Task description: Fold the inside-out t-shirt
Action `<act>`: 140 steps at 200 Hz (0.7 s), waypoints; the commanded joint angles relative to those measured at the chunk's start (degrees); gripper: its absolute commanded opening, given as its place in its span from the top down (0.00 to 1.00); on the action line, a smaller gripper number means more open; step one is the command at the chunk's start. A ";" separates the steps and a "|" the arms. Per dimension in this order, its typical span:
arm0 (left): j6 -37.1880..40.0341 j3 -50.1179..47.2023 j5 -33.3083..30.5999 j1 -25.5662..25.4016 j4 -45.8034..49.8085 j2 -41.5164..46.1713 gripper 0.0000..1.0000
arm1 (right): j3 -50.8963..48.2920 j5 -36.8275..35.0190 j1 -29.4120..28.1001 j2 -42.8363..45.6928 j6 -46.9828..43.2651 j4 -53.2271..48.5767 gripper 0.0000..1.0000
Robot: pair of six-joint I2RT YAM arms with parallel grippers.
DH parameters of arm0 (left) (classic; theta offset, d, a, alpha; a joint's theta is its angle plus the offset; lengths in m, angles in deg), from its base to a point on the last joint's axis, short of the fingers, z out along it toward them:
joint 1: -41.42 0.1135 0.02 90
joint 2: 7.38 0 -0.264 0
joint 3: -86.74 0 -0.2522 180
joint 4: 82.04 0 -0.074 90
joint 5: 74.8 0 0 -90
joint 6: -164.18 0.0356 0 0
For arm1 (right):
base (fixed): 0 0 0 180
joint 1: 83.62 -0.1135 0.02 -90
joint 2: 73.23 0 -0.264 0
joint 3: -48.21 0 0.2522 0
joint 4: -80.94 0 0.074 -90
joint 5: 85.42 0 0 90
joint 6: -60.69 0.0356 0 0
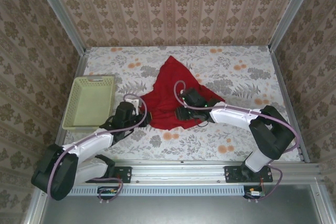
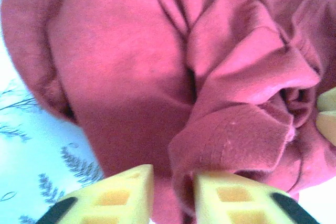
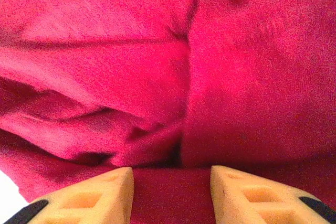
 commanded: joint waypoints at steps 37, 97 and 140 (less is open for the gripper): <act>10.42 14.81 -9.22 -9.50 25.78 8.67 0.46 | -4.76 0.35 -0.69 9.38 3.48 5.88 0.48; 20.44 27.69 -14.38 -19.36 33.69 -6.31 0.38 | -7.72 -6.34 -0.12 17.01 4.43 5.68 0.47; 22.89 35.31 -17.04 -21.04 36.78 -17.19 0.44 | -13.41 -9.67 2.14 25.06 6.92 5.30 0.46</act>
